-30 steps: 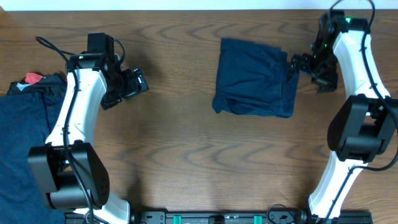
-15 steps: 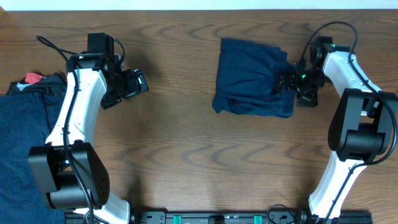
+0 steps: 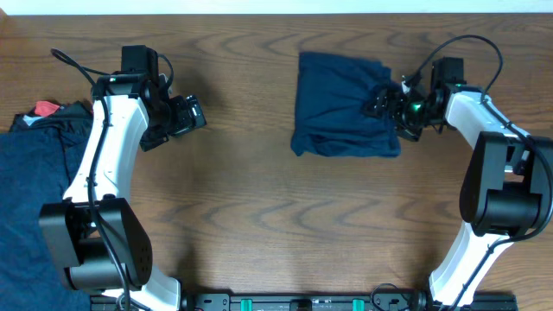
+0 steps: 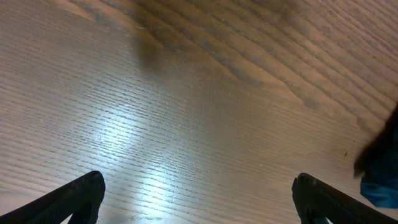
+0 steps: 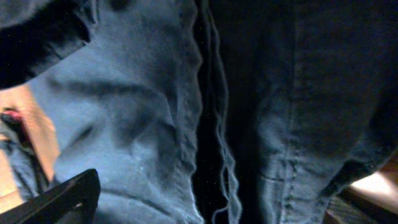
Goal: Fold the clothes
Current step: 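Carry the folded shorts to the far right table edge with the right gripper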
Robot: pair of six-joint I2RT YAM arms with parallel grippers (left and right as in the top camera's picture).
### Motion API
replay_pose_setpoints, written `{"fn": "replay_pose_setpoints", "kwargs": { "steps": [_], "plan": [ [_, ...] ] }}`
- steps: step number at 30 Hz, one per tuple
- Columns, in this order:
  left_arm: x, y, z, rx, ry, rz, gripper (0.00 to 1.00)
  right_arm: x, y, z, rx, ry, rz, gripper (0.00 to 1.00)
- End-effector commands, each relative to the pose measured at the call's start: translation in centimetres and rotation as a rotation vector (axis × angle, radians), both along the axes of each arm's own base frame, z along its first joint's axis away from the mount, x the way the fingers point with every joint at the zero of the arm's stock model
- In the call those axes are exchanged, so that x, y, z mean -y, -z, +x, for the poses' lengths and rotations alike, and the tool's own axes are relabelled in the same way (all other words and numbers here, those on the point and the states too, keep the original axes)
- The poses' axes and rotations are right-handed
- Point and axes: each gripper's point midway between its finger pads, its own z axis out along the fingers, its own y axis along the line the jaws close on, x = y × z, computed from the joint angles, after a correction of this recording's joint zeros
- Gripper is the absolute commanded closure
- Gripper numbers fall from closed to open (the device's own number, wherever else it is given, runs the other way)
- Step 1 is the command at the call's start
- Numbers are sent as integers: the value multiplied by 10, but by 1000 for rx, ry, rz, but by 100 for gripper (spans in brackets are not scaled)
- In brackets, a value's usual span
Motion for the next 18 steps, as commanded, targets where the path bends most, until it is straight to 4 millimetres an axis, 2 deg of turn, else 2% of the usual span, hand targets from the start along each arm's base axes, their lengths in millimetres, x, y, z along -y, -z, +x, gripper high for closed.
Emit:
{"fn": "replay_pose_setpoints", "kwargs": {
  "steps": [1, 5, 14, 18],
  "plan": [
    [-4, -5, -2, 14, 3, 15, 2, -10, 57, -36, -185, 31, -22, 1],
    [-3, -5, -2, 14, 6, 16, 2, -8, 60, -36, -181, 36, -34, 1],
    [-3, -5, -2, 14, 7, 12, 2, -10, 67, -37, -166, 8, -106, 8],
    [-3, -5, -3, 13, 7, 11, 2, -18, 74, -39, -169, -20, -133, 21]
  ]
}}
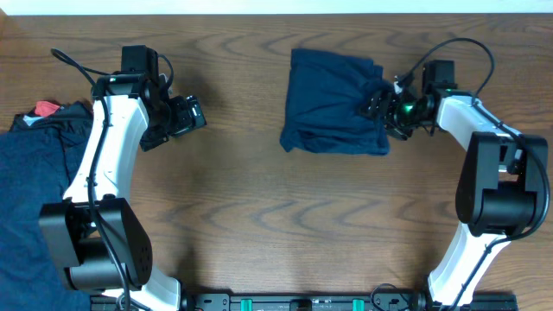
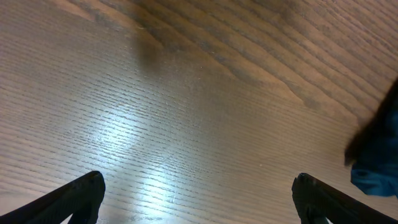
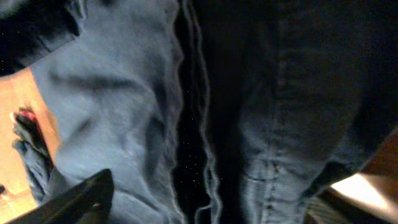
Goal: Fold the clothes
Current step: 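Carry the folded shorts to the far right table edge with the right gripper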
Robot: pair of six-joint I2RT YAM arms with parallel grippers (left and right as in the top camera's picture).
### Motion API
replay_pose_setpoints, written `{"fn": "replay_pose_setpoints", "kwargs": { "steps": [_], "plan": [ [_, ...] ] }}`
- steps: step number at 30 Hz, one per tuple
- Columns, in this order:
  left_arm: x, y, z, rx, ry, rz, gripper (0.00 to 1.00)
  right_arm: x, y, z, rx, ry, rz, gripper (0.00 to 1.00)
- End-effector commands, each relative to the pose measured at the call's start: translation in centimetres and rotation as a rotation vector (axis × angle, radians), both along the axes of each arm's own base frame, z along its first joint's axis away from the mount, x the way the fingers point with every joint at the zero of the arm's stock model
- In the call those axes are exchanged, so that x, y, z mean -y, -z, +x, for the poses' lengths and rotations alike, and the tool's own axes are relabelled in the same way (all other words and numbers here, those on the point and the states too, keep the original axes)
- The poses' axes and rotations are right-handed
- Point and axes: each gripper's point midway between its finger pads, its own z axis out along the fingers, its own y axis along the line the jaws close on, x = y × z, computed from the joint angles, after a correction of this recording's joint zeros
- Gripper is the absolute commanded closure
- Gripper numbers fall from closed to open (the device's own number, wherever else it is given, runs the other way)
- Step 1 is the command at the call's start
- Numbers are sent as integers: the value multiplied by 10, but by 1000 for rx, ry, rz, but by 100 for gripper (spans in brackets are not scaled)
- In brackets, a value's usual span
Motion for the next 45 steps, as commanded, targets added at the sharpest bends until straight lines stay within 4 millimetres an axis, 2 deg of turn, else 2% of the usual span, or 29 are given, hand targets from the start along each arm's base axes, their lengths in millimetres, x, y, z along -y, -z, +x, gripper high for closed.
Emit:
{"fn": "replay_pose_setpoints", "kwargs": {
  "steps": [1, 4, 6, 7, 8, 12, 15, 20, 22, 26, 31, 33, 36, 40, 45],
  "plan": [
    [-3, -5, -3, 10, 4, 11, 2, -2, 72, -41, -178, -27, -158, 23],
    [-3, -4, -7, -6, 4, 10, 2, -7, 82, -46, -196, -45, -178, 32],
    [-2, -4, -10, -17, 4, 9, 2, -10, 89, -49, -208, -57, -187, 52],
    [-2, -4, -11, -22, 5, 9, 2, -11, 92, -51, -215, -61, -188, 81],
    [-2, -3, -12, -25, 5, 9, 2, -12, 95, -52, -222, -64, -190, 99],
    [-2, -3, -12, -27, 5, 9, 2, -6, 102, -53, -216, -78, -232, 99],
    [-2, -3, -12, -27, 5, 9, 2, -3, 98, -47, -173, -109, -243, 98],
    [0, -3, -12, -27, 8, 1, 2, 19, 69, -22, -90, -49, -244, 99],
    [3, -4, -12, -26, 12, -15, 2, 39, 51, -8, -48, 2, -252, 99],
    [13, -6, -12, -22, 23, -75, 2, 103, 17, 7, -12, 129, -349, 99],
    [24, -6, -13, -25, 51, -84, 2, 201, -24, -3, -58, 261, -588, 99],
    [33, -6, -14, -25, 77, -83, 2, 229, -40, -6, -57, 289, -643, 99],
    [50, -6, -15, -22, 125, -82, 2, 266, -63, -12, -72, 357, -713, 99],
    [76, -7, -17, -14, 197, -81, 2, 306, -87, -20, -81, 435, -775, 99],
    [104, -7, -22, -9, 275, -81, 2, 343, -99, -31, -79, 522, -780, 99]
  ]
}}
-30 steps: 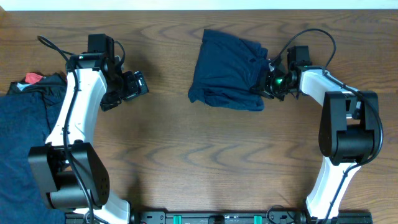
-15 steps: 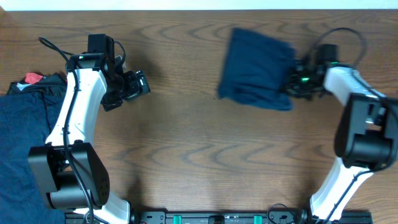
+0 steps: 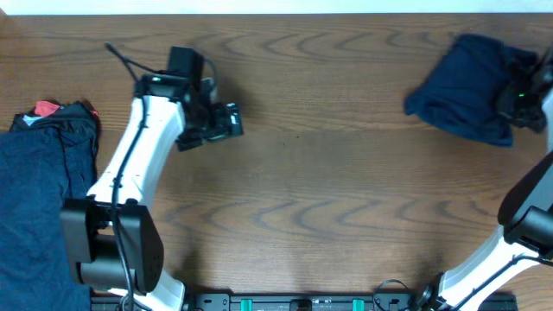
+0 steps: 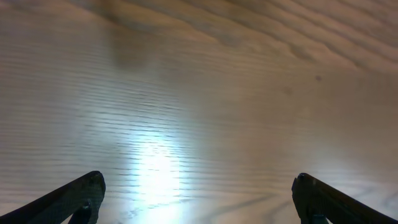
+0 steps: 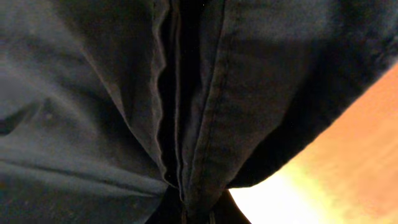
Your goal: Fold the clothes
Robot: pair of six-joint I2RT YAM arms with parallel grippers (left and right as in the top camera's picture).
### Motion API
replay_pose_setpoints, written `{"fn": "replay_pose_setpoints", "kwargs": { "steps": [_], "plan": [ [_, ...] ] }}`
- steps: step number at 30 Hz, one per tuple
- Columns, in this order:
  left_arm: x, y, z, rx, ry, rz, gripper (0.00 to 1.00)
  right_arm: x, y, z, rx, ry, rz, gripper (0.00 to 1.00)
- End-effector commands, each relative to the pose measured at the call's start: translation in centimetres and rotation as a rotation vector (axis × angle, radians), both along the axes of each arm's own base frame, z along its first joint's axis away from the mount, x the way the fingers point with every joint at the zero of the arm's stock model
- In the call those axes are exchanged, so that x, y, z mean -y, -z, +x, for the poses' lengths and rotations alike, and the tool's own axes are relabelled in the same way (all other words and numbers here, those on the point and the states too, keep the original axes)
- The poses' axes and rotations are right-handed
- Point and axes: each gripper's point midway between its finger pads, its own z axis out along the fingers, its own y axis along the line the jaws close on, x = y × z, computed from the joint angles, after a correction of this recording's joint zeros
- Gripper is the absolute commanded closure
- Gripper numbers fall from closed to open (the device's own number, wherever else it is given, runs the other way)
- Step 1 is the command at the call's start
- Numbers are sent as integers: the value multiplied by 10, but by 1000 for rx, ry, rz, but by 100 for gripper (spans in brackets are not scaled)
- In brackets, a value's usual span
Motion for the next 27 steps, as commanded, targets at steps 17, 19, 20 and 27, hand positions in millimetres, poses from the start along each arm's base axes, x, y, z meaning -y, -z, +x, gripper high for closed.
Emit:
{"fn": "replay_pose_setpoints", "kwargs": {
  "steps": [17, 19, 20, 27],
  "plan": [
    [73, 14, -23, -10, 218, 3, 2, 155, -37, -95, 147, 554, -74, 99],
    [78, 20, -25, -24, 233, 6, 2, 166, -35, -112, 155, 649, -54, 99],
    [81, 22, -26, -28, 240, 7, 2, 169, -34, -119, 152, 680, -47, 99],
    [91, 32, -27, -36, 265, 10, 2, 183, -25, -157, 127, 783, -18, 99]
  ]
}}
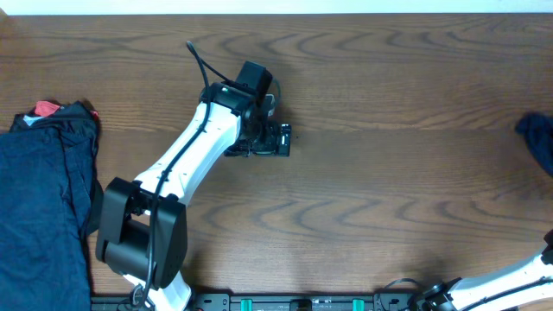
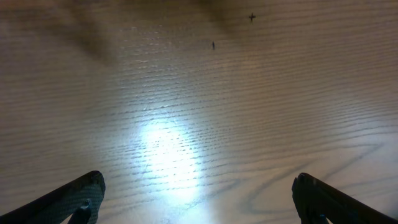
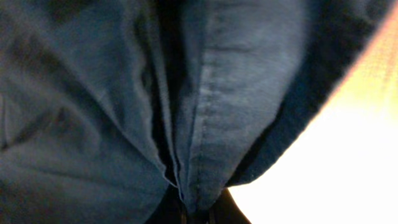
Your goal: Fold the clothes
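A folded dark blue garment [image 1: 540, 138] shows only as a corner at the overhead view's right edge. In the right wrist view its blue folds [image 3: 112, 106] fill the frame, and my right gripper [image 3: 198, 214] is shut on the bunched cloth at the bottom; the gripper itself is outside the overhead view. My left gripper [image 1: 278, 138] hovers over bare wood at the table's middle, open, with its two fingertips [image 2: 78, 196] wide apart and nothing between them.
A pile of dark blue clothes [image 1: 43, 190] with a red piece [image 1: 45, 109] lies at the table's left edge. The brown wooden table [image 1: 363, 207] shows bare wood between the pile and the right edge.
My right gripper has carried the folded garment further right, leaving only a corner in the overhead view. The left gripper has moved right, from left of centre to the table's middle, still open.
The folded garment lay at the table's upper middle with my right gripper on its right edge. It then sat slightly further left. Later it hung at the far right, gripped; now it is nearly out of view. My left gripper went from the left to the middle.
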Robot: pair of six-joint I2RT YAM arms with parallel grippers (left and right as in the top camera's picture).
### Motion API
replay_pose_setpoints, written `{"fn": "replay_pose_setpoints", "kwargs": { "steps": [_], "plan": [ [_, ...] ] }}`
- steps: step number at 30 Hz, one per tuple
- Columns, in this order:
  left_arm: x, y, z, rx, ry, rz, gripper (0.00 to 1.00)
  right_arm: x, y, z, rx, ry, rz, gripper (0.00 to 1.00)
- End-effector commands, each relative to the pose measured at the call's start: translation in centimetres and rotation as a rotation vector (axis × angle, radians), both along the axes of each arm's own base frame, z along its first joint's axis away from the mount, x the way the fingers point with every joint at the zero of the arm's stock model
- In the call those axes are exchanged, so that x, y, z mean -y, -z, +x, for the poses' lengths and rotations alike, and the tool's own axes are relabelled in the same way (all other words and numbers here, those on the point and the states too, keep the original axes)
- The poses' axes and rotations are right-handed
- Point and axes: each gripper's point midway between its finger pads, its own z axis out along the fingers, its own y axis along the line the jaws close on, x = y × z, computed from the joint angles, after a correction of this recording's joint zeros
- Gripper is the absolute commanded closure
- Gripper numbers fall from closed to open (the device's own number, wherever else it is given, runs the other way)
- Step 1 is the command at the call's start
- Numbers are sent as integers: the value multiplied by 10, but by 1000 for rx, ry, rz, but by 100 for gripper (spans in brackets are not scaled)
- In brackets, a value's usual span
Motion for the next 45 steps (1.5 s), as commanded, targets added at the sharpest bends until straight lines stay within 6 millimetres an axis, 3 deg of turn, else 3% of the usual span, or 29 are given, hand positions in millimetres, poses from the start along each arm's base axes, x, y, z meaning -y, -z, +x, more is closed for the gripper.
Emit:
{"fn": "replay_pose_setpoints", "kwargs": {
  "steps": [1, 3, 4, 5, 6, 14, 18, 19, 20, 21, 22, 25, 32, 39, 45],
  "plan": [
    [1, 7, -1, -10, 12, 4, 2, 7, -19, -5, 30, 51, -35, 99],
    [2, 7, 0, -4, 12, 1, 2, 4, -17, -3, 27, 40, -27, 94],
    [2, 7, 1, -2, 13, 0, 2, 2, -16, -2, 28, 32, -22, 62],
    [2, 7, 1, -1, 12, 0, 2, 0, -16, 1, 28, 20, -20, 16],
    [2, 7, 1, 0, 13, 0, 2, -2, -16, 4, 32, 9, -16, 1],
    [3, 6, 3, 7, 13, -4, 2, -12, -18, 14, 62, -27, 11, 1],
    [4, 6, 6, 19, 13, -9, 2, -15, -44, 36, 167, -91, -7, 4],
    [4, 6, 7, 23, 13, -10, 2, -16, -50, 41, 183, -117, -19, 14],
    [5, 5, 8, 27, 13, -12, 2, -17, -56, 45, 192, -132, -28, 34],
    [5, 5, 9, 33, 12, -14, 2, -18, -59, 48, 191, -143, -35, 72],
    [6, 5, 11, 40, 12, -16, 2, -20, -58, 49, 184, -145, -36, 99],
    [8, 10, 16, 48, 11, -17, 2, -22, -42, 41, 131, -131, -6, 99],
    [10, 30, 10, -21, 16, -17, 2, -21, 19, 13, -70, -85, 72, 99],
    [9, 32, 7, -37, 16, -13, 2, -17, 59, -4, -195, -60, 101, 99],
    [9, 32, 7, -35, 15, -12, 2, -33, 107, -15, -284, -114, 217, 99]
  ]
}}
